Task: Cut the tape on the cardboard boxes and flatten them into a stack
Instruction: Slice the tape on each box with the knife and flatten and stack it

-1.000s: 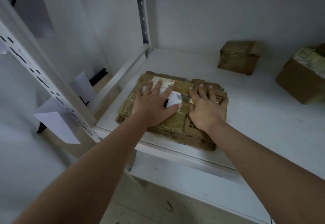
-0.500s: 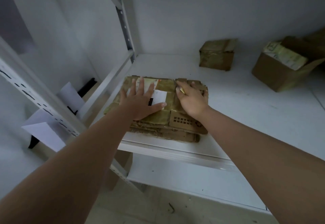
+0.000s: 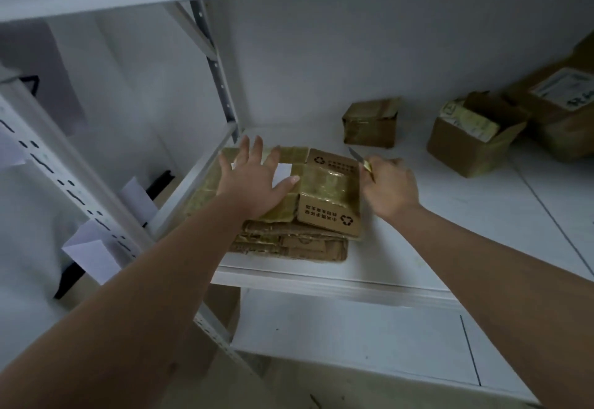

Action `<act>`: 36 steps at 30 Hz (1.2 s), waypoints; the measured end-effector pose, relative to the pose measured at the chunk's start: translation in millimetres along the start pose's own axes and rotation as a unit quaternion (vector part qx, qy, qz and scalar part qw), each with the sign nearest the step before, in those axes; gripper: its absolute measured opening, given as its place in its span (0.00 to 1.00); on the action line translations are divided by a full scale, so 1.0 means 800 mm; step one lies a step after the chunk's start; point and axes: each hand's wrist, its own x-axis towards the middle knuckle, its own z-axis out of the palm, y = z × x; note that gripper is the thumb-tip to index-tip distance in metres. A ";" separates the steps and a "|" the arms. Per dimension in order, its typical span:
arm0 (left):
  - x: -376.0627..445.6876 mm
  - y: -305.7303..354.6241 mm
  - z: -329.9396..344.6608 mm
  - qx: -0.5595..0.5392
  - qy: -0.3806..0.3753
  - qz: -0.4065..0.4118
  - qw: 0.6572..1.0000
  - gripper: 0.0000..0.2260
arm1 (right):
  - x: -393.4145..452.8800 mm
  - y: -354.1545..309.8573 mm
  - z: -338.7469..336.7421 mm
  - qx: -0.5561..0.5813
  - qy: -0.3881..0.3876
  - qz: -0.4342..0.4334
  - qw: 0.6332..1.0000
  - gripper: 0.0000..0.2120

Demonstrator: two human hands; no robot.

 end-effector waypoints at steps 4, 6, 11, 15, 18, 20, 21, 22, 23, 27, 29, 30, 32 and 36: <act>0.010 0.025 -0.016 -0.011 0.072 0.037 0.997 0.34 | -0.010 0.025 -0.007 -0.034 0.001 0.012 0.999 0.12; 0.013 0.046 -0.021 -0.043 0.081 0.070 0.993 0.33 | -0.017 0.041 -0.012 -0.051 -0.002 0.024 0.998 0.11; 0.032 0.103 -0.020 -0.051 0.081 0.140 0.985 0.32 | -0.026 0.086 -0.037 -0.068 0.004 0.065 0.996 0.11; 0.050 0.160 -0.018 -0.052 0.075 0.176 0.980 0.32 | -0.030 0.135 -0.057 -0.078 0.013 0.101 0.992 0.12; 0.064 0.208 -0.014 -0.062 0.074 0.194 0.976 0.32 | -0.029 0.174 -0.074 -0.074 0.023 0.130 0.988 0.14; 0.079 0.243 -0.012 -0.057 0.072 0.207 0.974 0.32 | -0.025 0.205 -0.085 -0.064 0.030 0.144 0.987 0.14; 0.087 0.262 -0.010 -0.056 0.068 0.212 0.973 0.32 | -0.023 0.222 -0.091 -0.060 0.032 0.149 0.986 0.14; 0.095 0.281 -0.008 -0.056 0.061 0.213 0.973 0.32 | -0.022 0.239 -0.096 -0.057 0.032 0.151 0.986 0.14; 0.103 0.302 -0.006 -0.058 0.053 0.213 0.974 0.33 | -0.020 0.255 -0.102 -0.053 0.030 0.151 0.987 0.14; 0.136 0.389 -0.008 -0.065 0.040 0.206 0.976 0.31 | -0.012 0.315 -0.122 -0.033 0.021 0.153 0.988 0.13; 0.151 0.429 -0.017 -0.070 0.054 0.215 0.973 0.28 | -0.003 0.341 -0.132 -0.028 0.018 0.139 0.990 0.12; 0.159 0.446 -0.023 -0.080 0.061 0.218 0.971 0.27 | 0.001 0.352 -0.136 -0.031 0.013 0.129 0.991 0.12; 0.171 0.472 -0.029 -0.112 0.060 0.208 0.970 0.25 | 0.008 0.374 -0.143 -0.044 -0.003 0.115 0.992 0.12; 0.180 0.494 -0.019 -0.096 0.059 0.164 0.980 0.25 | 0.011 0.408 -0.146 -0.051 -0.036 0.110 0.992 0.12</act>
